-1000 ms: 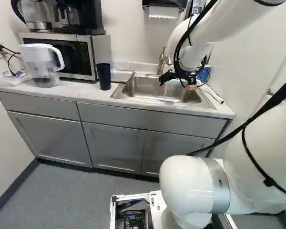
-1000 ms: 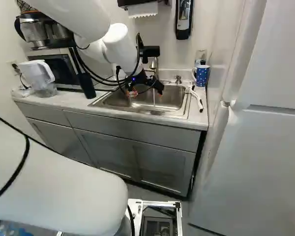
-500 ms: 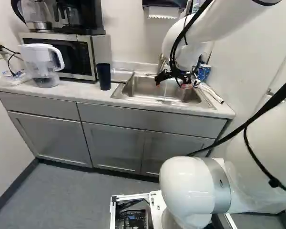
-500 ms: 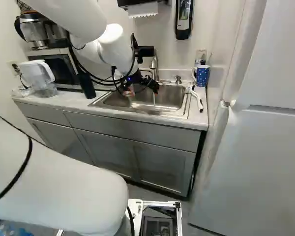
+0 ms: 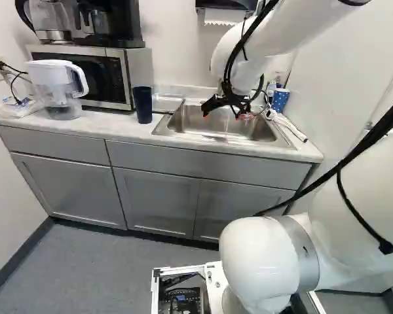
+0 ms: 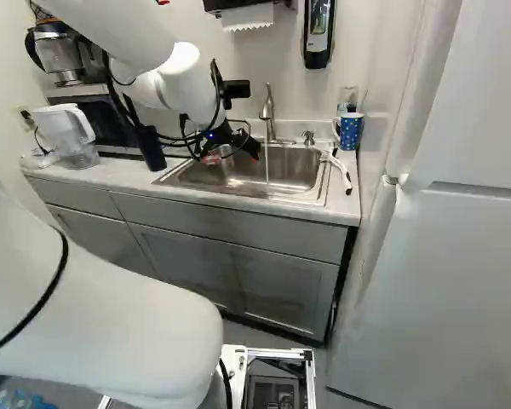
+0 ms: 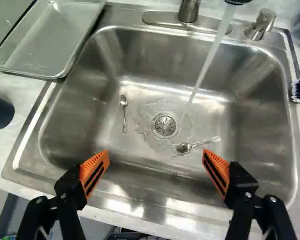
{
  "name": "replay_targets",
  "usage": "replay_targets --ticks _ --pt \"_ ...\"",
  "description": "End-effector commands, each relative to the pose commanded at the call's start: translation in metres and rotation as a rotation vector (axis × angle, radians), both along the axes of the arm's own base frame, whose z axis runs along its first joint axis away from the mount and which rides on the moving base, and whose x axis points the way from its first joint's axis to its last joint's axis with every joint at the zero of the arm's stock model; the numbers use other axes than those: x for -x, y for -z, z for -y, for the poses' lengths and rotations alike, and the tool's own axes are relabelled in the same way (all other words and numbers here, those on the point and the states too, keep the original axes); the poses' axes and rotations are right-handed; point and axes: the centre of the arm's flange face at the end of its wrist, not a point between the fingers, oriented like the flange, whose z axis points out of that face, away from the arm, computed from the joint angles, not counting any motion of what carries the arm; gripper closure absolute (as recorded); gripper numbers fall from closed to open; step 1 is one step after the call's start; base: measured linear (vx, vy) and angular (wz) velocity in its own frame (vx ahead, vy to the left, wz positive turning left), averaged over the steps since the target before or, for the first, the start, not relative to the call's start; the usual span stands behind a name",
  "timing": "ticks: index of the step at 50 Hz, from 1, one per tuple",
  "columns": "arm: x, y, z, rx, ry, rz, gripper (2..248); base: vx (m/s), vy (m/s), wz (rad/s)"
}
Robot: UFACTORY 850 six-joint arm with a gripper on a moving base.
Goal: Rinse the cup and place it in the tray
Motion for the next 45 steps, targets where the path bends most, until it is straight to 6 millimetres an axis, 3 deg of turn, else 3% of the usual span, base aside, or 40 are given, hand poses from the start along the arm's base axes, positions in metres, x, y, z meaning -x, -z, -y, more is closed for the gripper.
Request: replay_targets --ticks 45 --pt "-0.013 -0.001 -0.072 0.000 -0.175 -0.006 3 0.000 0.000 0.000"
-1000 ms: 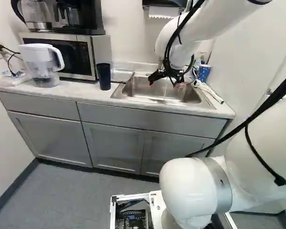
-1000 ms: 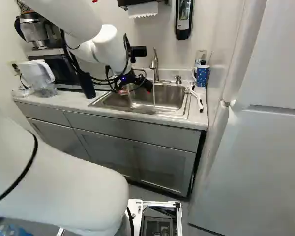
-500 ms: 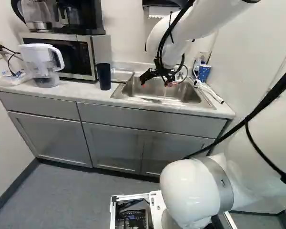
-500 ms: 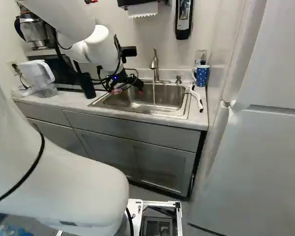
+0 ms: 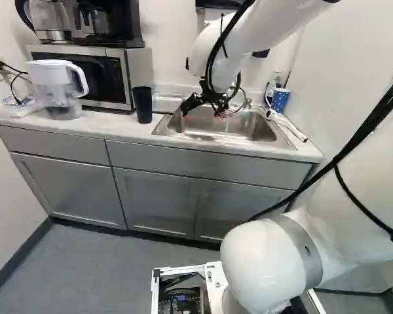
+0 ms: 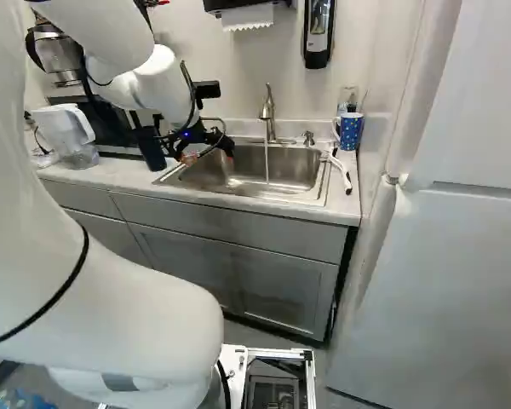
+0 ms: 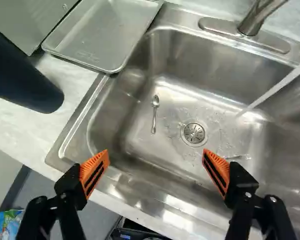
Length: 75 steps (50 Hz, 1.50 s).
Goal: Rinse the cup and place it in the tray
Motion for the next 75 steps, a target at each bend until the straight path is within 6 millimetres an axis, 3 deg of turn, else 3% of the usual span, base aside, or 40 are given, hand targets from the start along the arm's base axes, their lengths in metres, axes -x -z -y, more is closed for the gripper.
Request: replay_targets --ticks 75 --pt "-0.017 -0.009 -0.128 -0.028 -0.266 0.094 3 0.000 0.000 0.000"
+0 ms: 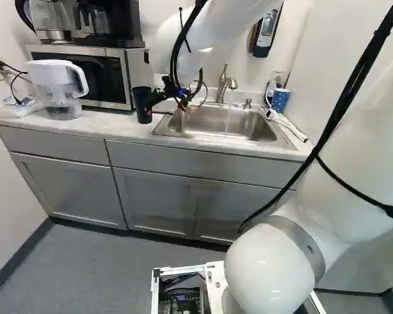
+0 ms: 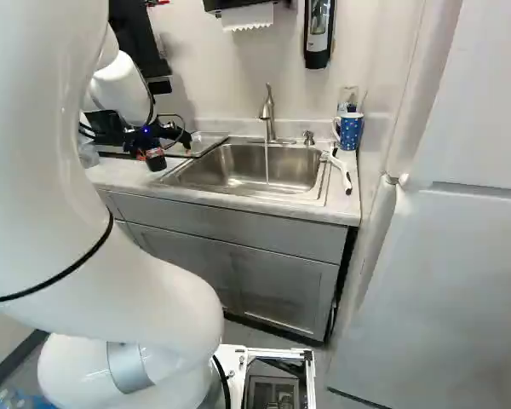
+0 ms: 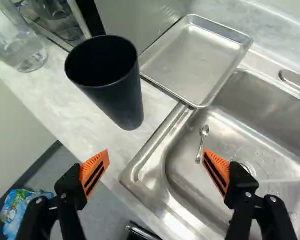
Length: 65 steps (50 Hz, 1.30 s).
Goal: Rinse the cup and place it in the tray
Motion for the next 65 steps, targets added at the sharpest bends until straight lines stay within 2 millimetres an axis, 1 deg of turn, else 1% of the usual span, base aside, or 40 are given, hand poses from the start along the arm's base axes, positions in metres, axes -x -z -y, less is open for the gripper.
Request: replay_targets --ticks 8,16,44,65 --pt "-0.001 -0.001 -0.012 -0.008 -0.022 0.017 3 0.000 0.000 0.000" --pt "-0.003 0.004 -0.019 -0.011 -0.034 0.024 3 0.000 0.000 0.000" --pt "-0.013 0.030 -0.037 -0.028 -0.057 0.058 3 0.000 0.000 0.000" --pt "-0.020 0.047 -0.045 -0.055 -0.064 0.112 3 0.000 0.000 0.000"
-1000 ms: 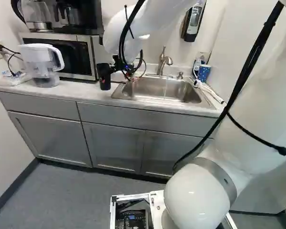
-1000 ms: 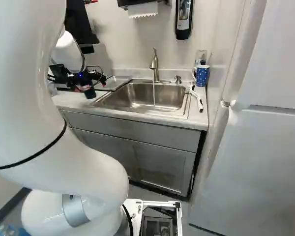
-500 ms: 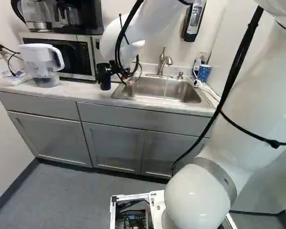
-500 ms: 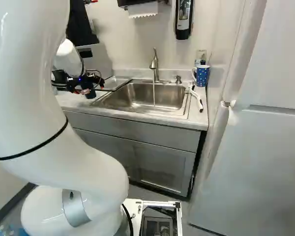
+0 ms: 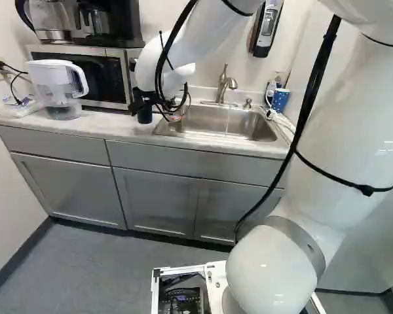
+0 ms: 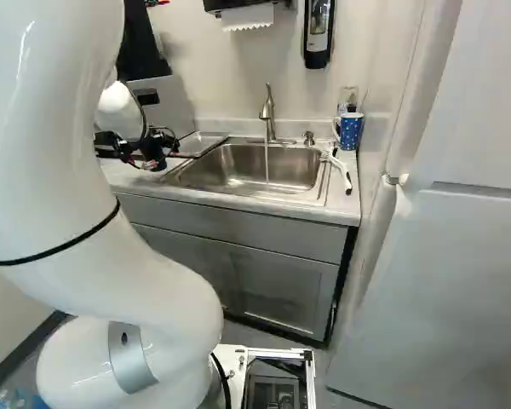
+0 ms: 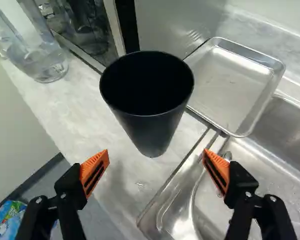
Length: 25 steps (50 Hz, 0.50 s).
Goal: Rinse the cup and place it in the tray
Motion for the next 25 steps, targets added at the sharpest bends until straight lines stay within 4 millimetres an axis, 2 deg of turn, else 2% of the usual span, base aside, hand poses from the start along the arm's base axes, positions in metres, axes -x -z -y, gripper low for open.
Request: replay_targets --ticks 25 --pt "-0.009 0.018 -0.007 -0.044 -0.004 0.083 3 0.000 0.000 0.000"
